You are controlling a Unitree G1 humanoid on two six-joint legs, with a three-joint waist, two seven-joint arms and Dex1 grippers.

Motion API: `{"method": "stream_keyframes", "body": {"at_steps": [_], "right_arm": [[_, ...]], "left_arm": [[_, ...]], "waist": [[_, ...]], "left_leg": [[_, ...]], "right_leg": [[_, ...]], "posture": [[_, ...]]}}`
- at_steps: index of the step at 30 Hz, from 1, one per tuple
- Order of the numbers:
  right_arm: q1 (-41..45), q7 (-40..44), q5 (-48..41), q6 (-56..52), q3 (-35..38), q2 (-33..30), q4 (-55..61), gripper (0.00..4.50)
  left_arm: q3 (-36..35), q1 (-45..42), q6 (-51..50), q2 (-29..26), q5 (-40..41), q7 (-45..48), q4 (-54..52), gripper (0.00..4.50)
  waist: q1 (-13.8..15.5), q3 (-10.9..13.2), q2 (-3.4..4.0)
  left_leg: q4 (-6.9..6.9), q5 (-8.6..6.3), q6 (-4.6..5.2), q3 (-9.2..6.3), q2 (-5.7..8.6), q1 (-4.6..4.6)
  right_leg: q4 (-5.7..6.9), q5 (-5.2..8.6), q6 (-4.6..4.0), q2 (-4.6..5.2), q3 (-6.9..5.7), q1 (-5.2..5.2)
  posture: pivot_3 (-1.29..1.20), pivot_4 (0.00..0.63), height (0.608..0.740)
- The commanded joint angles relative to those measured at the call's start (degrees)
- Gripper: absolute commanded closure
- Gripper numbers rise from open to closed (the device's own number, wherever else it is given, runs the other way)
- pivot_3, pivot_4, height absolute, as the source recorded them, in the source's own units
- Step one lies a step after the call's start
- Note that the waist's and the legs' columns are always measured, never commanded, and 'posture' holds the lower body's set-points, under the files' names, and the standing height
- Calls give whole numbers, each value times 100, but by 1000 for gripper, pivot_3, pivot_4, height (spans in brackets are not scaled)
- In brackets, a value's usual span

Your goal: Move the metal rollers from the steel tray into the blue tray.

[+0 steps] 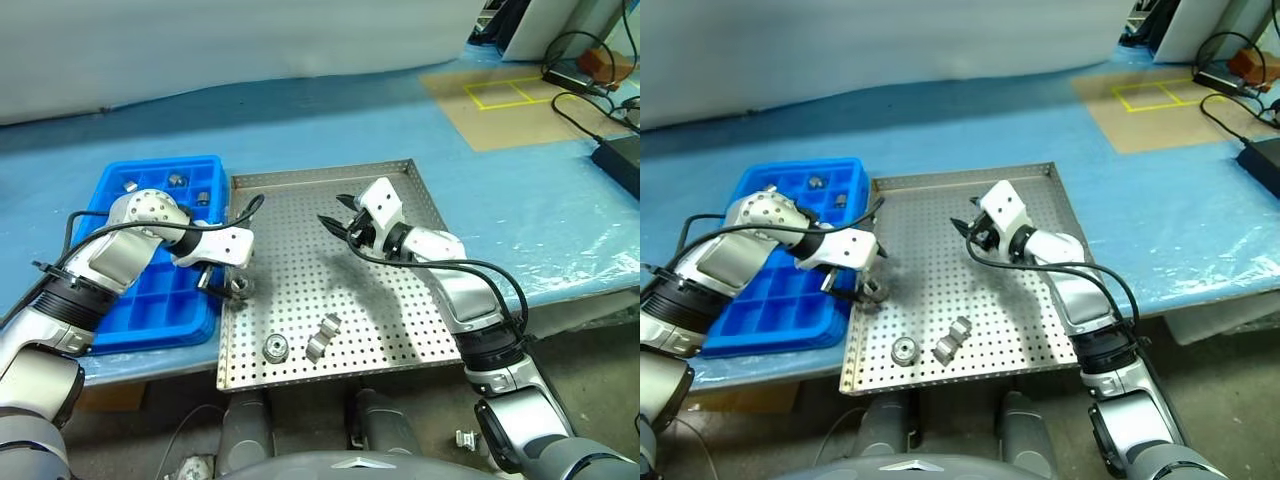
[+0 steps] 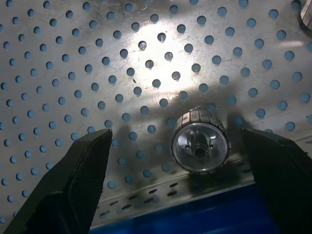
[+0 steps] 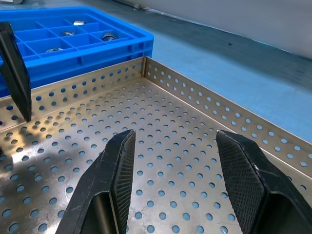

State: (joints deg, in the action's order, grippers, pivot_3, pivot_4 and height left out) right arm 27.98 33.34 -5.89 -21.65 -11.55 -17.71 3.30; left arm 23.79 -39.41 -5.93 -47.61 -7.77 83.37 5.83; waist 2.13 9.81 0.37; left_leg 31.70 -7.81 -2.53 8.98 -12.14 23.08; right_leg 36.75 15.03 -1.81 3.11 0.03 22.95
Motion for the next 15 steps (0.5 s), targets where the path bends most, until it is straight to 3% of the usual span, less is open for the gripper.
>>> {"method": "stream_keyframes", "body": {"at_steps": [1,15], "right_arm": [[-11,-59,4,34,71,10,299,1786],[-36,-90,5,42,59,-3,297,1786]], "left_arm": [[196,142,-301,3,-306,-41,19,30],[227,452,-476,-202,-625,-160,-208,30]], "waist": [[-2,-2,3],[-9,-12,20]], "left_leg": [[0,0,0,0,-1,-1],[-18,1,-2,10,0,-33]], "right_leg": [[0,0,0,-2,1,0],[-1,1,-2,-3,12,-14]], "posture": [[-135,150,740],[-129,150,740]]}}
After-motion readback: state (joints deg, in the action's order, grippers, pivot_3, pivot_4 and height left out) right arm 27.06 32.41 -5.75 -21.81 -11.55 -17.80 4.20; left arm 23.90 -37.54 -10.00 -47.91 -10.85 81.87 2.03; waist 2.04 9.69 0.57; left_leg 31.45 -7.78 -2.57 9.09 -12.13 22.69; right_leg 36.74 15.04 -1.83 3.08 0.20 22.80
